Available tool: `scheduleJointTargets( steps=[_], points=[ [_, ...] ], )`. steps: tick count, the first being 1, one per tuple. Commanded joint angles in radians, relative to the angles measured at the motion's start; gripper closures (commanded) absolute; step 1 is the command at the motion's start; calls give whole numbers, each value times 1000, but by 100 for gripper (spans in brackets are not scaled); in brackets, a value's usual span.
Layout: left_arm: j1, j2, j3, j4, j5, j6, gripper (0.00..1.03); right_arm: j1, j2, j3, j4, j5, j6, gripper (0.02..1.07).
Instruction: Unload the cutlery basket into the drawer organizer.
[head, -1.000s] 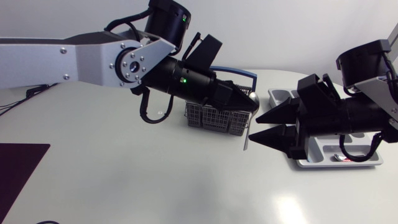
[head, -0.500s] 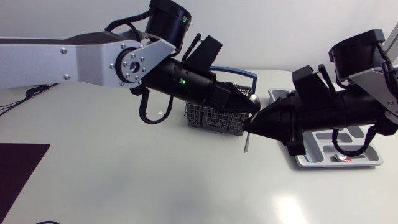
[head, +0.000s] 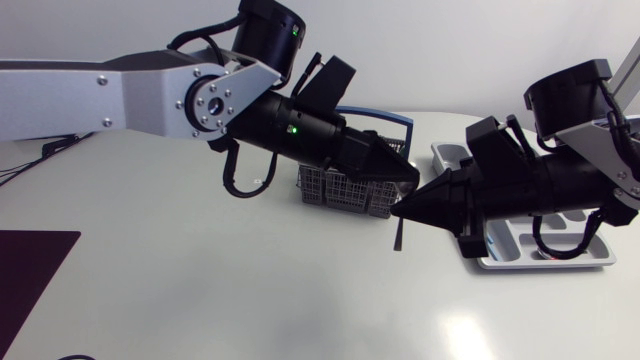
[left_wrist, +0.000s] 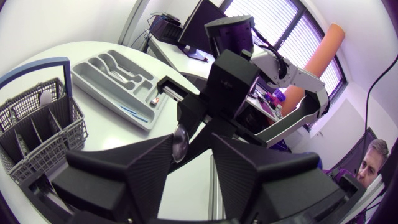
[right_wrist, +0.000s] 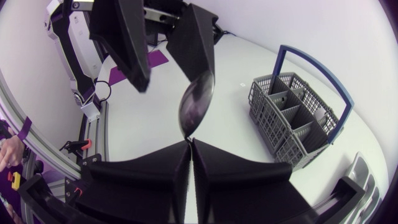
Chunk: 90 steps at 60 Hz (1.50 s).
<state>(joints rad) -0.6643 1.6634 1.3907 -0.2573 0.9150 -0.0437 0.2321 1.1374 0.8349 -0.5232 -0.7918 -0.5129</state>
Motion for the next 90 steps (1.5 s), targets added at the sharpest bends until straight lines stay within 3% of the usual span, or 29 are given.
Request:
scheduleJointTargets(
  steps=[1,12,22,26,38,51,71,87,90],
  points=[
    [17,12,60,1,4,1,33,-22,-5,-45,-4,17,-10,100],
    [60,9,103,1,-105,-25,30,-174,-8,-65,-40,86,-102,100],
    [103,24,99,-16,-303,-13,30,-359,-31,-112,-26,220,-225,100],
    [108,24,80,-40,-406,34,30,-458,-51,-165,52,318,-297,100],
    [124,27,36,-51,-533,85,30,-705,15,-218,181,364,-470,100],
    [166,36,16,-54,-562,97,30,-887,160,-212,342,364,-596,99],
    [201,27,-42,-54,-616,120,30,-964,387,-203,604,427,-670,98],
    [264,2,-93,-49,-616,150,30,-968,432,-207,664,488,-684,93],
    [270,2,-101,-45,-616,151,30,-972,436,-204,664,493,-684,87]
  ],
)
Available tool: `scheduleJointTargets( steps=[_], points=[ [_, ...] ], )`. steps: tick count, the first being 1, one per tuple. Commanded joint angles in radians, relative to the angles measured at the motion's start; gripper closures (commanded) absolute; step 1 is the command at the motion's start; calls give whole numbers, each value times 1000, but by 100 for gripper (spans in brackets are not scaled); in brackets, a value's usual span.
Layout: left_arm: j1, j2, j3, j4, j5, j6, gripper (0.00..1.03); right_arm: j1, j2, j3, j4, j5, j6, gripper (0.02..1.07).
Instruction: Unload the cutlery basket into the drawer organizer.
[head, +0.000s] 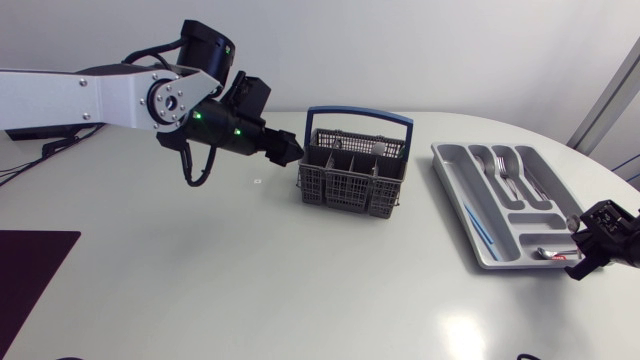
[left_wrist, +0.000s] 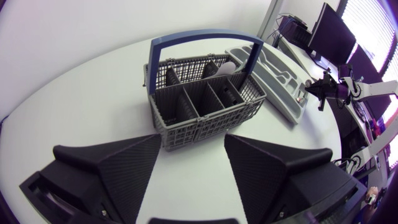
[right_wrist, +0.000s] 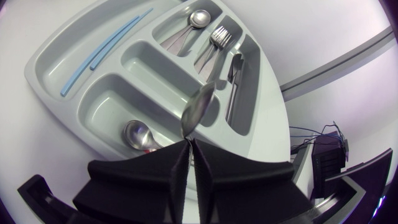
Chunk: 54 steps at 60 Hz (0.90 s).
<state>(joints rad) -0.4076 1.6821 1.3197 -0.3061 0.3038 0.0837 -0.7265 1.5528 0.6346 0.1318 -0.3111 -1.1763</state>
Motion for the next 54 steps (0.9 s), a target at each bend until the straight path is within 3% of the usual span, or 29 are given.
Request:
scheduleJointTargets(
  steps=[1,4,11,19,27,39,54],
  points=[
    [15,-16,-31,4,-5,24,30,-13,23,-4,9,14,-20,84],
    [23,-16,-40,9,-5,28,30,-14,23,-6,9,15,-20,75],
    [35,-15,-57,25,-5,31,30,-13,16,-12,9,21,-20,74],
    [46,-7,-68,39,-5,31,30,-11,-36,-15,-18,26,-16,38],
    [58,-2,-71,51,-3,30,30,29,-157,-3,-136,23,61,23],
    [67,41,-71,73,-5,30,30,266,-275,23,-278,47,273,23],
    [79,125,-53,99,-29,31,31,610,-184,114,-264,124,584,23]
  ],
)
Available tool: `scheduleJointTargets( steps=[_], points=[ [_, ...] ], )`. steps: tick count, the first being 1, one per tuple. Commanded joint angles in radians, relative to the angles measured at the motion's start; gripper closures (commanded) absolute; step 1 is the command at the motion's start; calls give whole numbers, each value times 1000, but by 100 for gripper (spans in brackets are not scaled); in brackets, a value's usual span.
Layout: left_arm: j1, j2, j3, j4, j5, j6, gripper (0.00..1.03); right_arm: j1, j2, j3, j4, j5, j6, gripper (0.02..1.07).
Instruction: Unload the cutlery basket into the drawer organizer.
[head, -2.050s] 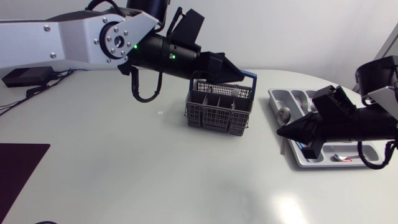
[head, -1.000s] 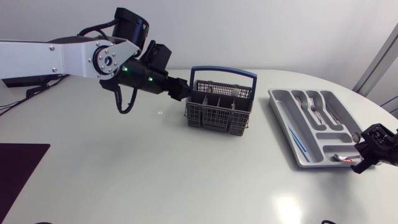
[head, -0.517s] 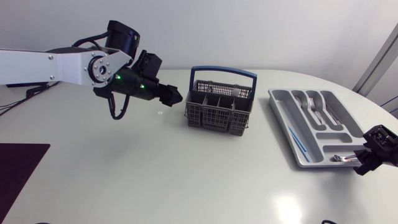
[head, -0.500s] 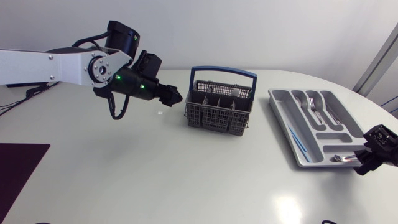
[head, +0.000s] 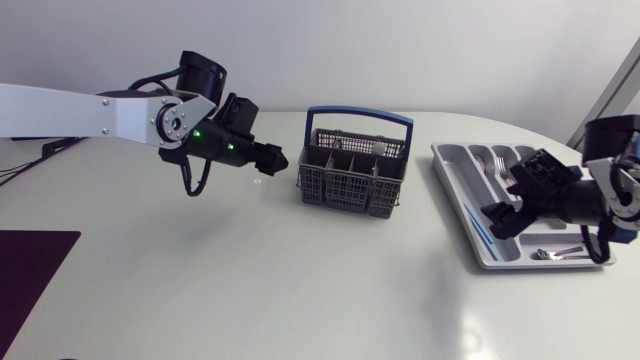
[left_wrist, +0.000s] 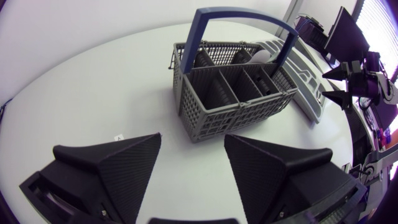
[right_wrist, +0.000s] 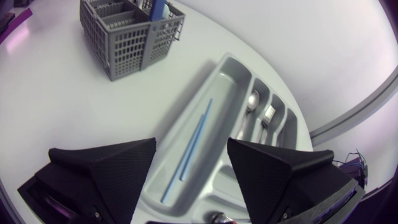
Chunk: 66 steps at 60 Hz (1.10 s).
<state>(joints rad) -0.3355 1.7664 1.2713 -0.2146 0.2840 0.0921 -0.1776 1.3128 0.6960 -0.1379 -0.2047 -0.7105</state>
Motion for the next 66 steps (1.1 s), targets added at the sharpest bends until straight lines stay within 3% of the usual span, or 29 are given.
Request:
scheduleJointTargets(
  steps=[1,18,29,38,44,56,66],
  points=[
    [6,45,-3,7,-9,23,31,73,69,65,6,18,132,23],
    [-8,130,39,20,-12,23,31,179,275,304,9,-122,319,23],
    [-22,145,49,26,-12,23,31,267,361,422,11,-114,390,23],
    [-30,168,76,37,-12,20,31,319,451,524,34,-39,419,24],
    [-43,182,91,38,-11,14,31,325,490,562,34,-29,419,42],
    [-42,199,112,43,-6,-5,31,348,516,576,34,-19,408,89],
    [-11,185,94,40,17,-2,31,357,502,547,21,-32,394,93]
  ],
)
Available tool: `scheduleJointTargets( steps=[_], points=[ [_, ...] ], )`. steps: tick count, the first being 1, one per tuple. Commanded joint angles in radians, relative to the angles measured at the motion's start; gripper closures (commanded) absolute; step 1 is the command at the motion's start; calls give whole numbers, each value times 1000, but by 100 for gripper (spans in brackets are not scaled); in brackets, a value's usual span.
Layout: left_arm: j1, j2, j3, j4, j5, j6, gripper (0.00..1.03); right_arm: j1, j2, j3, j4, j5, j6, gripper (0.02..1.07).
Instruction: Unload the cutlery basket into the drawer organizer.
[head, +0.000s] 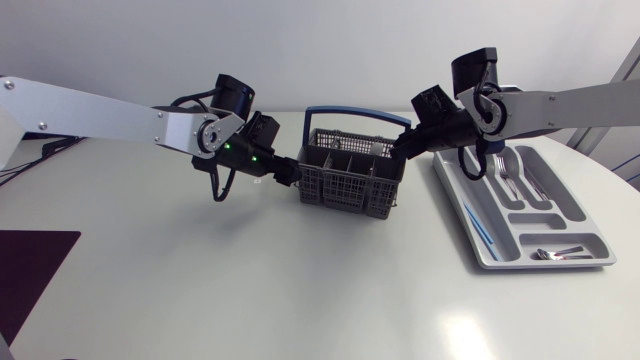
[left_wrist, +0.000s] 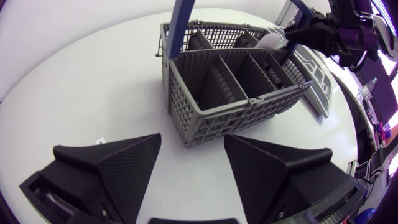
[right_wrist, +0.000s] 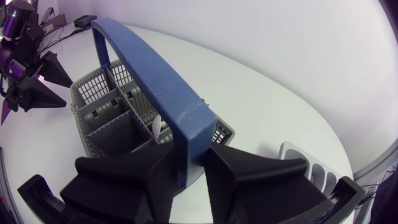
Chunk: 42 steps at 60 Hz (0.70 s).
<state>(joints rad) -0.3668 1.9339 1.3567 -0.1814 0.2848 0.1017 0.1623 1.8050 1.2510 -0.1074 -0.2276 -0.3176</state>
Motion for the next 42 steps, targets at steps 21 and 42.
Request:
scheduleJointTargets(
  steps=[21,42],
  points=[
    [65,-138,-143,-18,42,29,31,71,-168,-216,-54,-16,-34,93],
    [34,-409,-370,-78,42,62,31,115,-404,-452,-72,-3,-23,90]
  ],
)
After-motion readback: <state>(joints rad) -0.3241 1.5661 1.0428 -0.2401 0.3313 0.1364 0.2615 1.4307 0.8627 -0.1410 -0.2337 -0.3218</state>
